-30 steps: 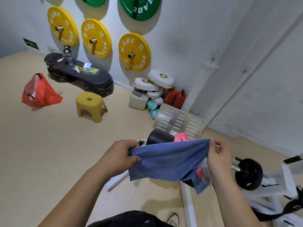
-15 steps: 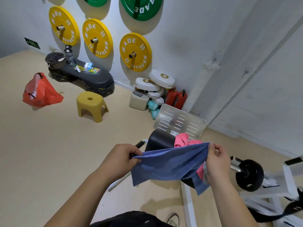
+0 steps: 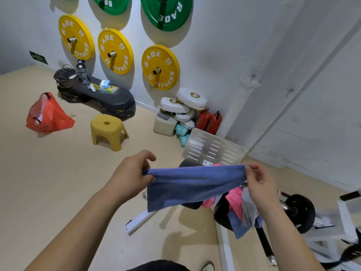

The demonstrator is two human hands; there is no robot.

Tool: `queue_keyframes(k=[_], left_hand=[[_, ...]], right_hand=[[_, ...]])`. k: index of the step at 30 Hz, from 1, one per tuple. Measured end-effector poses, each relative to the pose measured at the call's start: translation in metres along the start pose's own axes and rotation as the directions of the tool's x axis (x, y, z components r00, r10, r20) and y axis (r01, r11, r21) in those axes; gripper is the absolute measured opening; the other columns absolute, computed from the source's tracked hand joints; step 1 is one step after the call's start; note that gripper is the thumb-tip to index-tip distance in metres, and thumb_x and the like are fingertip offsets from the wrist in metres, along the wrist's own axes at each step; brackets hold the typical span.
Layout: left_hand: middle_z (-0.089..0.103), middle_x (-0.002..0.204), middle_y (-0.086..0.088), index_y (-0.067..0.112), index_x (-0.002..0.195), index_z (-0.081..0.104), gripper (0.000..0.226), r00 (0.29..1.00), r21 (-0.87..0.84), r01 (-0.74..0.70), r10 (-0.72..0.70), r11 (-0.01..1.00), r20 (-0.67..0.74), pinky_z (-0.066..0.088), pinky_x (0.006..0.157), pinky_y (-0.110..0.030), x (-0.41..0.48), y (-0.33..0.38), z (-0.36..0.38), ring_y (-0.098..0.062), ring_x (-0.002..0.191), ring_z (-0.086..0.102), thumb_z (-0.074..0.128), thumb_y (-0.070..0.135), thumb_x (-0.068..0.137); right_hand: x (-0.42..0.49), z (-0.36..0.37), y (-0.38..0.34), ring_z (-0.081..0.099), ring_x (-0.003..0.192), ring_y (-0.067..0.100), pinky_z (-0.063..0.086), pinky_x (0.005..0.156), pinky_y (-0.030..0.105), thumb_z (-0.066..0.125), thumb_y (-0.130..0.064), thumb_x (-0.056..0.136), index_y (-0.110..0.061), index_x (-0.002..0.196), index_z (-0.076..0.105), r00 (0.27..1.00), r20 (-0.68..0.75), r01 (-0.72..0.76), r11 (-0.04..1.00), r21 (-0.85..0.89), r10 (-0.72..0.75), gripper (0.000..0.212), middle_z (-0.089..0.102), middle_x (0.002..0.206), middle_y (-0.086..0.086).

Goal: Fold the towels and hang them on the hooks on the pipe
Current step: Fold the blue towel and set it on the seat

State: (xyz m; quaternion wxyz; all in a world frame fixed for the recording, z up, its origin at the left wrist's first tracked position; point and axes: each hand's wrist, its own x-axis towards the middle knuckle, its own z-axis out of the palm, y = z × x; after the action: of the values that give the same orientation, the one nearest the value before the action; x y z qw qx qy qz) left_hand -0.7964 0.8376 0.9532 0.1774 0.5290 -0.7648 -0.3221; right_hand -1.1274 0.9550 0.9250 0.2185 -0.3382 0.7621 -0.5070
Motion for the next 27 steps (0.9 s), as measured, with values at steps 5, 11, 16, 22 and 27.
queue_keyframes(k=[5, 11, 16, 22, 27], left_hand=[[0.072, 0.086, 0.008, 0.027, 0.081, 0.073, 0.015, 1.000, -0.182, 0.010, -0.011, 0.983, -0.003, 0.056, 0.072, -0.028, 0.002, -0.003, -0.005, -0.010, 0.083, 0.067, 0.075, 0.014, 0.088], [0.073, 0.083, 0.003, 0.024, 0.088, 0.070, 0.015, 0.991, -0.448, 0.009, -0.067, 0.894, -0.115, 0.054, 0.066, -0.030, 0.008, 0.002, -0.001, -0.017, 0.080, 0.066, 0.068, 0.010, 0.095], [0.075, 0.089, -0.002, 0.021, 0.097, 0.070, 0.003, 0.961, -0.525, 0.019, -0.160, 0.851, -0.225, 0.053, 0.067, -0.030, 0.021, 0.007, 0.002, -0.019, 0.084, 0.069, 0.069, 0.023, 0.097], [0.079, 0.098, -0.018, -0.001, 0.103, 0.071, 0.051, 0.908, -0.725, 0.354, -0.402, 0.591, 0.117, 0.059, 0.080, -0.053, 0.031, -0.016, 0.012, -0.037, 0.087, 0.071, 0.079, 0.047, 0.085], [0.070, 0.090, -0.014, -0.005, 0.108, 0.068, 0.051, 0.909, -0.745, 0.369, -0.382, 0.555, 0.165, 0.051, 0.074, -0.042, 0.021, -0.016, 0.034, -0.025, 0.080, 0.059, 0.071, 0.044, 0.094]], right_hand=[[-0.001, 0.006, -0.002, 0.071, 0.080, 0.024, 0.061, 0.077, 0.045, 0.051, -0.025, 0.107, -0.033, 0.096, 0.064, 0.995, -0.091, 0.028, 0.999, -0.023, -0.030, 0.019, 0.072, 0.085, 0.001], [0.005, 0.012, -0.012, 0.060, 0.064, 0.023, 0.052, 0.062, 0.040, 0.047, -0.034, 0.108, -0.040, 0.091, 0.057, 0.984, -0.148, 0.089, 0.995, -0.052, -0.096, 0.021, 0.062, 0.072, 0.003], [0.011, 0.024, -0.025, 0.053, 0.070, 0.008, 0.042, 0.062, 0.015, 0.044, -0.020, 0.109, -0.024, 0.097, 0.052, 0.991, -0.096, 0.086, 0.996, -0.022, -0.088, 0.015, 0.058, 0.077, -0.003], [0.018, 0.029, -0.022, 0.053, 0.078, 0.015, 0.042, 0.069, 0.031, 0.047, -0.028, 0.107, -0.017, 0.103, 0.055, 0.999, -0.033, -0.017, 0.999, -0.051, 0.015, 0.015, 0.060, 0.084, 0.000], [0.008, 0.032, -0.010, 0.051, 0.073, 0.017, 0.041, 0.062, 0.031, 0.047, -0.029, 0.108, -0.015, 0.104, 0.057, 0.988, -0.024, -0.150, 0.989, -0.008, 0.149, 0.018, 0.059, 0.081, 0.006]])
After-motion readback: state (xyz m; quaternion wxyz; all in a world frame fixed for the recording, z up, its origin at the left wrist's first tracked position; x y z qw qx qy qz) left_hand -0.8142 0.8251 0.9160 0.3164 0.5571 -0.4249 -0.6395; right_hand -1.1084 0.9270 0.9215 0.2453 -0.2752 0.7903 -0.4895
